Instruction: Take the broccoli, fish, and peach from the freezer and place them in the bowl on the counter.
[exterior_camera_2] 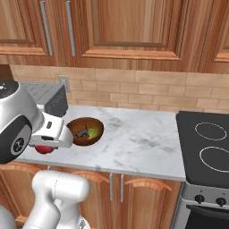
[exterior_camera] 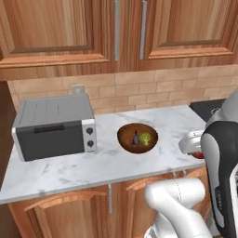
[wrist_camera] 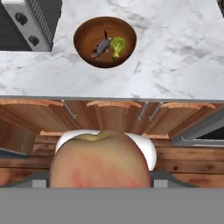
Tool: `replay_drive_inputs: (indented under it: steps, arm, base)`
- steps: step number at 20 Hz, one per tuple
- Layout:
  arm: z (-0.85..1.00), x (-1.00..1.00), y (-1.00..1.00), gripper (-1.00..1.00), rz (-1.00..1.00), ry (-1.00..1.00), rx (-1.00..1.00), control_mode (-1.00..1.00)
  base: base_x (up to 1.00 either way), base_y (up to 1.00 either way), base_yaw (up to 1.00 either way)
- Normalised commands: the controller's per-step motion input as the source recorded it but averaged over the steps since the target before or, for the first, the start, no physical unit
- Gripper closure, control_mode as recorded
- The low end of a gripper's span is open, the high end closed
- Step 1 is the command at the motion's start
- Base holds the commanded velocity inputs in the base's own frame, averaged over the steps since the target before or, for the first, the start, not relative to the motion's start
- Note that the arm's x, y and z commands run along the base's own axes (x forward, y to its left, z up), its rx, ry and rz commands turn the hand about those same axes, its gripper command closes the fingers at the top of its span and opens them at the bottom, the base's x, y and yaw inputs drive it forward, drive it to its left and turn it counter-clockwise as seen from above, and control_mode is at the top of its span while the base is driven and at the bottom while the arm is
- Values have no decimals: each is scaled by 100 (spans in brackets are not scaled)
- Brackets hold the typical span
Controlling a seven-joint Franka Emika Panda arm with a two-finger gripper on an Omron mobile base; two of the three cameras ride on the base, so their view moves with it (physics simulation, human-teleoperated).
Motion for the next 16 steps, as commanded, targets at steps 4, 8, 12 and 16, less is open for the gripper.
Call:
replay_drive_inputs:
  steps: [4, 8, 12, 16]
  arm:
    - [0, 0, 0, 100, 0, 0, 0, 100]
    - [0, 0, 0, 100, 0, 0, 0, 100]
    - [0, 0, 0, 100, 0, 0, 0, 100]
    - [0, 0, 0, 100, 0, 0, 0, 100]
  base:
    - [45, 24, 0]
    - [48, 0, 0]
    - [48, 3, 0]
    - [43, 9, 1]
